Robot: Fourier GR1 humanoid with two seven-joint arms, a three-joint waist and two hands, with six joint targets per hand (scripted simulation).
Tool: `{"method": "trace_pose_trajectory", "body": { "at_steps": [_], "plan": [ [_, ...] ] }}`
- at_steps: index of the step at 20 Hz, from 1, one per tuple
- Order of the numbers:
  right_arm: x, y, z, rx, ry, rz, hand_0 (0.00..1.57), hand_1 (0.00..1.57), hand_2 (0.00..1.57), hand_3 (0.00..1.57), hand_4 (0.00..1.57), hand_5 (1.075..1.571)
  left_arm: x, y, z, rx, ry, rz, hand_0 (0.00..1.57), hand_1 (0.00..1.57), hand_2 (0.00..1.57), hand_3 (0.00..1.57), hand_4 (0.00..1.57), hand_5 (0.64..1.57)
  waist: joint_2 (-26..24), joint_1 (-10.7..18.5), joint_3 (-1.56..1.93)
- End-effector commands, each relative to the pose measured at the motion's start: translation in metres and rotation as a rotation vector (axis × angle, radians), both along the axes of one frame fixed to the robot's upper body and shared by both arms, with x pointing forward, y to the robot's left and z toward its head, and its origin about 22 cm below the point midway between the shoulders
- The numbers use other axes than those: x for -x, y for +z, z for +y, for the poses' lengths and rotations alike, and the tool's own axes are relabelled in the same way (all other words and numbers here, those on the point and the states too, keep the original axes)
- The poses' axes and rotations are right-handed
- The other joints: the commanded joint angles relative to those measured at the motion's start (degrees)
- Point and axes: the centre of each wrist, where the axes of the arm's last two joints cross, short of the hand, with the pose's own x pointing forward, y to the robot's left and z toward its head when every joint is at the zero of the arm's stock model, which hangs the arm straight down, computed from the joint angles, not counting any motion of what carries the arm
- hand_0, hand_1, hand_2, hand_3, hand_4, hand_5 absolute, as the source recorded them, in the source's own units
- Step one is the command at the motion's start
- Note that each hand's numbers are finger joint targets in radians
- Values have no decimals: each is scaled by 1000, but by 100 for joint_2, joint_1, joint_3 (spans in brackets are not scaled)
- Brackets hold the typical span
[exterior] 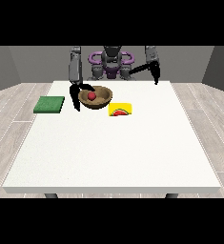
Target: Pick the cup and pour the ball into the bowl, then pick the bowl and place it on the pad
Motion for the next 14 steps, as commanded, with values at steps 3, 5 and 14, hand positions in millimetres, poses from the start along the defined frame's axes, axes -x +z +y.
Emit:
{"method": "trace_pose_trajectory", "body": {
  "at_steps": [3,5,14],
  "plan": [
    [11,-15,-23,27,-72,189,635,635,300,0,558,1571,0,17,6,4,-24,-39,0,0,0,0,0,1566,163,184,22],
    [25,-31,-4,200,-58,216,1571,1571,1571,1571,960,1556,0,14,-7,0,-46,-54,0,0,0,0,0,1567,346,324,17],
    [-1,0,-13,291,-79,277,1571,1571,1571,1571,1026,1555,4,-6,33,23,36,36,0,0,0,0,0,1570,-164,-36,20]
  ]
}}
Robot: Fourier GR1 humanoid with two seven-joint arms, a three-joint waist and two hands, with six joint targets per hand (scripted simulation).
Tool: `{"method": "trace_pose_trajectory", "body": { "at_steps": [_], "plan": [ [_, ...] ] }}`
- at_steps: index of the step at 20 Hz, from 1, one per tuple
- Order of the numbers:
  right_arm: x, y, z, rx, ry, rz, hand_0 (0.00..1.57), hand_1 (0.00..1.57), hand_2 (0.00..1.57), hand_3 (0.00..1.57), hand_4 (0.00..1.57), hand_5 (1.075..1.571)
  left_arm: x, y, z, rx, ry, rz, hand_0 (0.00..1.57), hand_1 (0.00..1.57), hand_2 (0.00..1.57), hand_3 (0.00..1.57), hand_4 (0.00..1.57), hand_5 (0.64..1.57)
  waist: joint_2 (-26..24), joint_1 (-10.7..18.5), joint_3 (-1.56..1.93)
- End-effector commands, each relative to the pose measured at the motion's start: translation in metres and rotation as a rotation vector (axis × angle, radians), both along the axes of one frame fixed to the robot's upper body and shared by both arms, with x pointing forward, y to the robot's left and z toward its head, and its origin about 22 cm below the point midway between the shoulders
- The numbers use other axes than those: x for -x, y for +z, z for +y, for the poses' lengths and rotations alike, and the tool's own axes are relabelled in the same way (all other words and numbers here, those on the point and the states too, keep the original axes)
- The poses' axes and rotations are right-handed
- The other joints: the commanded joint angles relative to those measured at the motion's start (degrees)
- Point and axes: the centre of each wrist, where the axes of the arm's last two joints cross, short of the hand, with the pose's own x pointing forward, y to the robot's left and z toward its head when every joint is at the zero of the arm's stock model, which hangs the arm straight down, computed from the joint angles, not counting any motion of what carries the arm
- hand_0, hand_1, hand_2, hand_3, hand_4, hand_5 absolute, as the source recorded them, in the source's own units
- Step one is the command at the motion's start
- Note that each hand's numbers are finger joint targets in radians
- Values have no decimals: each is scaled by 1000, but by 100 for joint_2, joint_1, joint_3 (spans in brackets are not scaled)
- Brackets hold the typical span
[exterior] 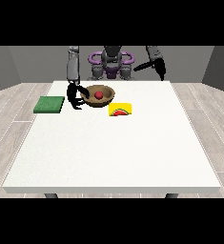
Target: Pick the cup and pour the ball into the bowl, then pick the bowl and place it on the pad
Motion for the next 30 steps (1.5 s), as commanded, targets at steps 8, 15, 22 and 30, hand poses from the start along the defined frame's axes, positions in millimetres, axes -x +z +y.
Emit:
{"method": "trace_pose_trajectory", "body": {
  "at_steps": [8,15,22,30],
  "plan": [
    [-43,68,-2,-22,91,163,1571,1571,1571,1571,1048,1553,12,-42,66,22,152,90,0,0,0,0,0,1570,-491,-755,77],
    [-43,110,-87,-36,24,35,1571,1571,1571,1571,1058,1559,-1,-18,44,8,155,-4,0,0,0,0,0,1569,85,-756,82],
    [-16,120,-165,-122,-53,-14,1571,1571,1571,1571,1062,1562,8,-21,16,7,92,-100,0,0,0,0,0,1565,562,-460,85],
    [-3,132,-203,-87,-99,-205,1571,1571,1571,1442,1031,1563,4,27,-29,-5,44,-289,0,0,0,0,0,1564,1730,-224,94]
  ]
}}
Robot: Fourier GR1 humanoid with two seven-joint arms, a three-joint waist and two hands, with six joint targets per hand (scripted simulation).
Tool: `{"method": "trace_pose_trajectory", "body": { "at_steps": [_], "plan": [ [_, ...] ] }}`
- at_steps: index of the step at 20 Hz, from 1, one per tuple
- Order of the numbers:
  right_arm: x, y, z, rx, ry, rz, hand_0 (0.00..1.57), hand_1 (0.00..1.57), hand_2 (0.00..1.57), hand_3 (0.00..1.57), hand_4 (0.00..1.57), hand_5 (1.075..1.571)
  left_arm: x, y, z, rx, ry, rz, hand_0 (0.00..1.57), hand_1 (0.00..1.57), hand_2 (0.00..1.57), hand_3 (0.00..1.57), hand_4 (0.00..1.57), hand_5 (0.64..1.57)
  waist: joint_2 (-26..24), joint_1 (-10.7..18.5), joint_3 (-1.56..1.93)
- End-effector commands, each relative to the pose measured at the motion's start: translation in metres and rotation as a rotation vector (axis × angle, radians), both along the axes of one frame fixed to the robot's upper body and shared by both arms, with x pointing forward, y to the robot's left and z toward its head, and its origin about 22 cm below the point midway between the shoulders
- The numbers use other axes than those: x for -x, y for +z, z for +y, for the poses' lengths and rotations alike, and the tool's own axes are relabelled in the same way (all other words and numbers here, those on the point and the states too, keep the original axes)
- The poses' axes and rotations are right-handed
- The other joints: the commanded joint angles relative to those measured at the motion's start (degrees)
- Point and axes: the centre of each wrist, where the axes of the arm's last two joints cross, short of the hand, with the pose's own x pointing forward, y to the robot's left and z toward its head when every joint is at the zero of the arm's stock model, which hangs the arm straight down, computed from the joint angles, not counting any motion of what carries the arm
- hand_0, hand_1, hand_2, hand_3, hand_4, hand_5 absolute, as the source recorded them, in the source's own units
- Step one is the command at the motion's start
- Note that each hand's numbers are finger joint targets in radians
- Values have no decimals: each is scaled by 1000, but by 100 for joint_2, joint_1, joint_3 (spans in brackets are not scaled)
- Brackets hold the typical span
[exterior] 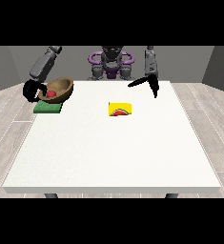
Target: Pick the cup and pour the ball into the bowl, then pick the bowl and place it on the pad
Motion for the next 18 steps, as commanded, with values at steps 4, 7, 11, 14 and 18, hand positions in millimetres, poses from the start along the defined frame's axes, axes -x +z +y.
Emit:
{"method": "trace_pose_trajectory", "body": {
  "at_steps": [4,7,11,14,18],
  "plan": [
    [29,29,-61,89,-58,-136,1571,1571,1571,351,1024,1569,6,53,-6,-20,-13,-172,0,0,0,0,0,1563,902,165,9],
    [28,35,-64,113,-61,-181,1571,1571,1571,0,1033,1569,14,48,-9,-29,4,-202,0,0,0,0,0,1563,1066,96,5],
    [33,35,-69,166,-50,-169,1571,1571,1571,0,1034,1569,19,64,-4,-19,24,-174,0,0,0,0,0,1564,926,-48,3],
    [23,44,-66,170,-90,-171,1571,1571,1571,436,1031,1571,34,78,-25,-11,-36,-213,0,0,0,0,0,1563,1096,151,5],
    [27,63,-81,40,-59,-175,1571,1571,1571,0,836,1569,38,90,-14,-4,-6,-218,0,0,0,0,0,1565,1048,-59,6]
  ]
}}
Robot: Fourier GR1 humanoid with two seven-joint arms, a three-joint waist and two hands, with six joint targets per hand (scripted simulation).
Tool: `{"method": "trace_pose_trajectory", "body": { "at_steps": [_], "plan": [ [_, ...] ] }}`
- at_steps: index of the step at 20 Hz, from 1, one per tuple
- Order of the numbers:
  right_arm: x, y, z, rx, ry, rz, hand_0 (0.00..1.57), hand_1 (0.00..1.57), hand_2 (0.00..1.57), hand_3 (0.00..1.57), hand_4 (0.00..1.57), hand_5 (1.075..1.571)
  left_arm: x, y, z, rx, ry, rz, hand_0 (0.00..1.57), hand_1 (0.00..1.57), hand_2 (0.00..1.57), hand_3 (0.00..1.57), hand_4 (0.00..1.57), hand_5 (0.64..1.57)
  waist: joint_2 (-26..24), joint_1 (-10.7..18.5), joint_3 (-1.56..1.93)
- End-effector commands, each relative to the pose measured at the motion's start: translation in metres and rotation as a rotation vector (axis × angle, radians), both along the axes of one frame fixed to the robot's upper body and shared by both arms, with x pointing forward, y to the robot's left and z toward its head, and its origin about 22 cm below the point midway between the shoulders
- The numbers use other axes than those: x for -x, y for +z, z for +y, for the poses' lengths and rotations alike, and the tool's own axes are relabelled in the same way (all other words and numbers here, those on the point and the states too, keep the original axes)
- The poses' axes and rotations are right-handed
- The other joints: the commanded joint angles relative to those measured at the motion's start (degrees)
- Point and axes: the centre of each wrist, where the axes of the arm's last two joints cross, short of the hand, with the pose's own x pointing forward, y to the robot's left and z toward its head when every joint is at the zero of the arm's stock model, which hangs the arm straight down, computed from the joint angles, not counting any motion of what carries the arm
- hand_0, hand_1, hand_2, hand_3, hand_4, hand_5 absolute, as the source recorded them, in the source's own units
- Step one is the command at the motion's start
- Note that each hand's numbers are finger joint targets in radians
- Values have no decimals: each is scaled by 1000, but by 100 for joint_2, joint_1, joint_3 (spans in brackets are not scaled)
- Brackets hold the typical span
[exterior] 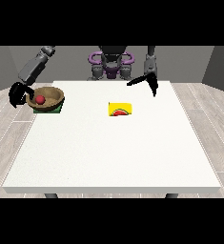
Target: Pick the cup and pour the ball into the bowl, then pick the bowl and place it on the pad
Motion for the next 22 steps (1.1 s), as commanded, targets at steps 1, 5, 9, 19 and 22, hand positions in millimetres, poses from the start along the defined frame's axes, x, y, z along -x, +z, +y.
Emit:
{"method": "trace_pose_trajectory", "body": {
  "at_steps": [1,5,9,19,22],
  "plan": [
    [-3,13,-4,-56,-1,33,1571,1571,1571,0,781,1569,-1,11,5,7,-15,38,0,0,0,0,0,1566,-251,-42,-5],
    [4,19,-13,-49,5,44,1571,1571,1571,489,739,1570,5,2,10,13,-15,35,0,0,0,0,0,1566,-203,-7,-5],
    [9,-14,-3,11,32,135,1571,1571,1571,1023,731,1569,2,-17,22,32,-20,78,0,0,0,0,0,1567,-360,-23,-9],
    [29,34,-39,163,-143,178,751,751,473,739,0,1514,22,-3,7,17,-20,1,0,0,0,0,0,1565,40,34,-6],
    [18,35,-31,187,-167,149,0,0,427,334,0,1481,28,20,1,27,-46,-8,0,0,0,0,0,1566,126,15,0]
  ]
}}
